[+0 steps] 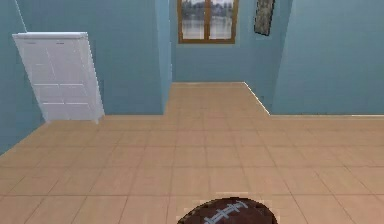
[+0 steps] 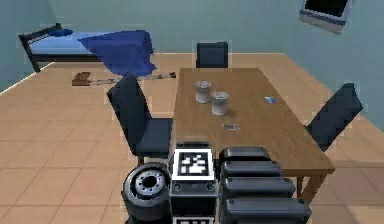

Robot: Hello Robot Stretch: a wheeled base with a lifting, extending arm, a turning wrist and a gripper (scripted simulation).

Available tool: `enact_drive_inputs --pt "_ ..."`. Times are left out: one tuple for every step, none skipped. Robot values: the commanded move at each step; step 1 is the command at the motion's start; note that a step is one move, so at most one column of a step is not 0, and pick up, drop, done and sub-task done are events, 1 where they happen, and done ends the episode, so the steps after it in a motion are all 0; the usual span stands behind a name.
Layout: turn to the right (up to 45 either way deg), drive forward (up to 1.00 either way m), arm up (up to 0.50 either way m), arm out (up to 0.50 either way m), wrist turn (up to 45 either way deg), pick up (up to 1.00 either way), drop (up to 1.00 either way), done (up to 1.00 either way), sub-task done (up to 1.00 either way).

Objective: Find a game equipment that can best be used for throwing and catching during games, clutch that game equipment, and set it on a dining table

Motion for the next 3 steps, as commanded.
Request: enact_drive_inputs --pt "3.0 0.0 0.0 0.0 0.0 0.0 0.0 0.0 0.0" --pt "0.0 0.25 0.0 0.0 0.0 0.0 0.0 0.0 0.0" --pt "39.0 0.0 0.0 0.0 0.0 0.0 0.0 0.0 0.0"
